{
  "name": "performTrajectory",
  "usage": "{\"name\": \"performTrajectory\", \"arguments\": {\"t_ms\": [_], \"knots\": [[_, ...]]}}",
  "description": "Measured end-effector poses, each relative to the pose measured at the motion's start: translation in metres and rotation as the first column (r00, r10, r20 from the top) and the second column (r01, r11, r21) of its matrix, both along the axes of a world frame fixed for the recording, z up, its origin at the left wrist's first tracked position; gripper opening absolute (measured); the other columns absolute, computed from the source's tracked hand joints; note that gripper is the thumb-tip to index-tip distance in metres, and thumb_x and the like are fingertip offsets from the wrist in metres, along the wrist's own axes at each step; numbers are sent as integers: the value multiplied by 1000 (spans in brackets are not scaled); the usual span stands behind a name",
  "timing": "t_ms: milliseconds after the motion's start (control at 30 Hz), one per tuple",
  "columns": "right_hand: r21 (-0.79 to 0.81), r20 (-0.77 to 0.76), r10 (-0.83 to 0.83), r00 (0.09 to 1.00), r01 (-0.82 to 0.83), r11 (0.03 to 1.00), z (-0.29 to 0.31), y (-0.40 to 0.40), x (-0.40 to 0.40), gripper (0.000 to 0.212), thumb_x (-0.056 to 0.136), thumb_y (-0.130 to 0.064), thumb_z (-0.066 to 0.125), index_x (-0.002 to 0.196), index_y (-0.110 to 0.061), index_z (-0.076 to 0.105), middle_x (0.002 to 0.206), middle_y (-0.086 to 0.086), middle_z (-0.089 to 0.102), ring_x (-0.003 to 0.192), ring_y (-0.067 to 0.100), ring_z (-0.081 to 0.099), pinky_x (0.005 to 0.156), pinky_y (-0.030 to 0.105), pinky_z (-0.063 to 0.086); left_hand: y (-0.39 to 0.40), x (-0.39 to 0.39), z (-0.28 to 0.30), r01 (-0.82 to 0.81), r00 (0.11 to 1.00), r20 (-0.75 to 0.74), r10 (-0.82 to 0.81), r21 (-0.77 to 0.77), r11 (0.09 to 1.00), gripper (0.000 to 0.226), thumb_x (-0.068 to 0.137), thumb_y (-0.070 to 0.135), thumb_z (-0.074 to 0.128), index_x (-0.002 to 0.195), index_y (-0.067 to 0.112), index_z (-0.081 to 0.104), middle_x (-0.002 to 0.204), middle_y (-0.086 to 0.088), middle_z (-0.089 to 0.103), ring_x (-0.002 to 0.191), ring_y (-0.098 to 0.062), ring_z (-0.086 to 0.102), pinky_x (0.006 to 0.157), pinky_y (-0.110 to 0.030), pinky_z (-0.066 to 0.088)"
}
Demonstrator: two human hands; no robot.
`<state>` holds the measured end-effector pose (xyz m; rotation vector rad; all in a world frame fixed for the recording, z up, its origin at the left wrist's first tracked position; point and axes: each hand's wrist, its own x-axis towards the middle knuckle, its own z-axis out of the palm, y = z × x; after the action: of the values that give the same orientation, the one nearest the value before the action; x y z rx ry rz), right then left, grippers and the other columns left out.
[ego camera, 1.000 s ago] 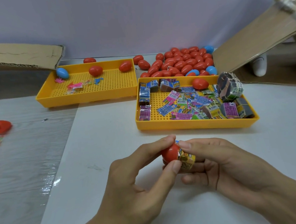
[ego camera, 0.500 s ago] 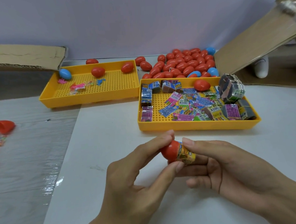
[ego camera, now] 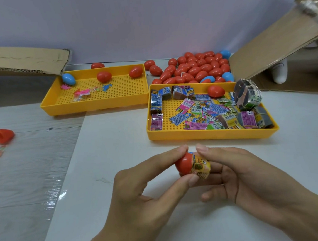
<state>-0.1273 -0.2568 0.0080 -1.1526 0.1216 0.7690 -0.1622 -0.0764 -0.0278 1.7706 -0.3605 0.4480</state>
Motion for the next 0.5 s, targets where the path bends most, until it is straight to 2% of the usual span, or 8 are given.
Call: {"name": "performTrajectory", "arguments": {"t_ms": [67,233,333,500], "knots": [[-5,47,1,999,0,1000,1,1,-1,42,72,-42,80,97,-8,77,98,21,73,78,22,73,53,28,57,0,0,1,-13,1000,10,13,10,1000,41,77,29,77,115,17,70,111,10,75,102,-8,72,89,-27,57],[-58,119,-20,993,27,998,-1,-1,-3,48,63,-36,81,92,1,74,94,25,73,75,23,72,52,28,57,0,1,1,-15,1000,27,13,75,997,46,75,30,79,117,14,70,110,8,75,102,-5,71,90,-22,55],[-57,109,-9,994,15,998,0,-1,-1,43,65,-34,81,89,1,76,91,23,73,71,21,72,53,27,56,1,2,3,-23,999,43,19,110,994,45,75,32,77,115,13,71,111,8,74,103,0,69,88,-14,52],[-64,28,28,999,-26,998,0,-2,0,29,72,-23,84,90,-1,77,92,21,74,70,19,72,53,26,57,2,1,2,9,1000,-19,-8,80,997,44,73,33,78,115,18,72,113,14,73,106,0,68,88,-14,51]]}}
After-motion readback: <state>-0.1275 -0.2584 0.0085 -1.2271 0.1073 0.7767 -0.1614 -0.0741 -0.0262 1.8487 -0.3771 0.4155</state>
